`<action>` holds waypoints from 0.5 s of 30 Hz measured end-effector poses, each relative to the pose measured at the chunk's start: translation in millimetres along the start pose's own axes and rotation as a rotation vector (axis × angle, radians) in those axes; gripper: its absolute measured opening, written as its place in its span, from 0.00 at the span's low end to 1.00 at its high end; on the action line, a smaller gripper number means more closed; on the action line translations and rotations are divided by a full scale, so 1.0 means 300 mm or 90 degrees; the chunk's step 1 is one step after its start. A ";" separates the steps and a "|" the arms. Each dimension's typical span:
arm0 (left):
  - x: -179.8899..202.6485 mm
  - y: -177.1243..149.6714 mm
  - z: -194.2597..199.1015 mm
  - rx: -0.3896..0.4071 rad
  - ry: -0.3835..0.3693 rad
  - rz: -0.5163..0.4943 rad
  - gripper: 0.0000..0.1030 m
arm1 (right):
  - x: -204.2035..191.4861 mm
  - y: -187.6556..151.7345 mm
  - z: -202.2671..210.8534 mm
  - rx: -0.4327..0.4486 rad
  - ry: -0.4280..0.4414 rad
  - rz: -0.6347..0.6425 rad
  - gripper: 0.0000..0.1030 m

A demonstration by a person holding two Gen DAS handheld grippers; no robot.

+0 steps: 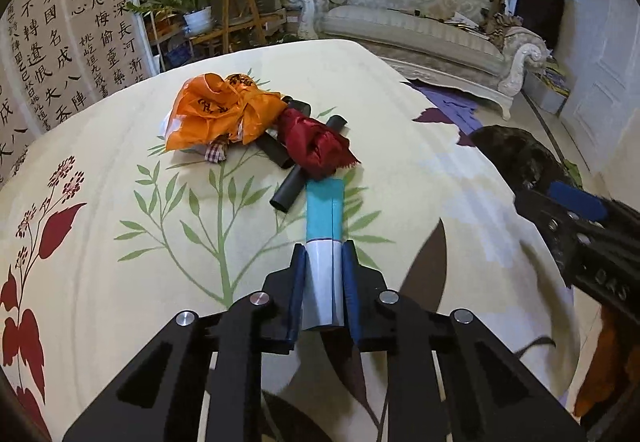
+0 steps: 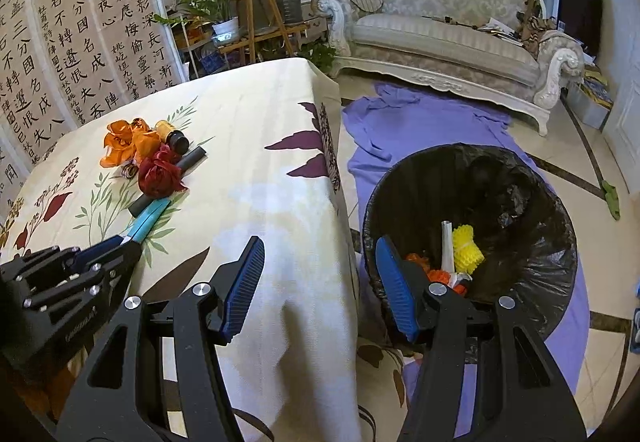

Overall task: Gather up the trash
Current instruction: 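Grasp the red cloth with the right tool while the left tool holds the tube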

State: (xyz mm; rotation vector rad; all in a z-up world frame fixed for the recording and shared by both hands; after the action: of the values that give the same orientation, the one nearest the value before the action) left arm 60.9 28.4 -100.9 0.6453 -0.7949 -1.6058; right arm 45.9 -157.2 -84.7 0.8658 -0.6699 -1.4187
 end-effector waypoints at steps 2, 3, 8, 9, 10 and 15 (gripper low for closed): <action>-0.007 -0.003 0.009 -0.001 -0.001 0.008 0.16 | -0.010 0.003 -0.001 0.000 0.002 0.005 0.55; -0.014 -0.007 0.016 -0.002 -0.002 0.014 0.16 | -0.016 0.005 -0.002 -0.001 0.003 0.007 0.55; -0.057 -0.033 0.053 -0.004 0.005 0.036 0.15 | -0.046 0.008 -0.009 -0.004 0.011 0.018 0.55; -0.070 -0.040 0.064 -0.005 0.010 0.043 0.15 | -0.054 0.008 -0.011 -0.004 0.013 0.021 0.55; -0.077 -0.045 0.072 -0.005 0.013 0.048 0.15 | -0.064 0.008 -0.014 -0.005 0.015 0.023 0.55; -0.171 -0.075 0.105 -0.005 0.046 0.082 0.15 | -0.116 0.009 -0.027 -0.009 0.030 0.038 0.55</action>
State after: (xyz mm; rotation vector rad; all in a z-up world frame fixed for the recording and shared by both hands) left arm 31.9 85.6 -99.9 0.6301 -0.7608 -1.4601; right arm 51.7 -121.9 -83.4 0.8589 -0.6439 -1.3444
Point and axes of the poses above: each gripper's, at about its wrist camera, not at the fingertips, and z roughly against the way its jaws point, x to its right, y to its top, the point moved 7 cm from there along -z, roughly the way its jaws point, and after that the axes turned 13 degrees about x, right-handed, at the moved point
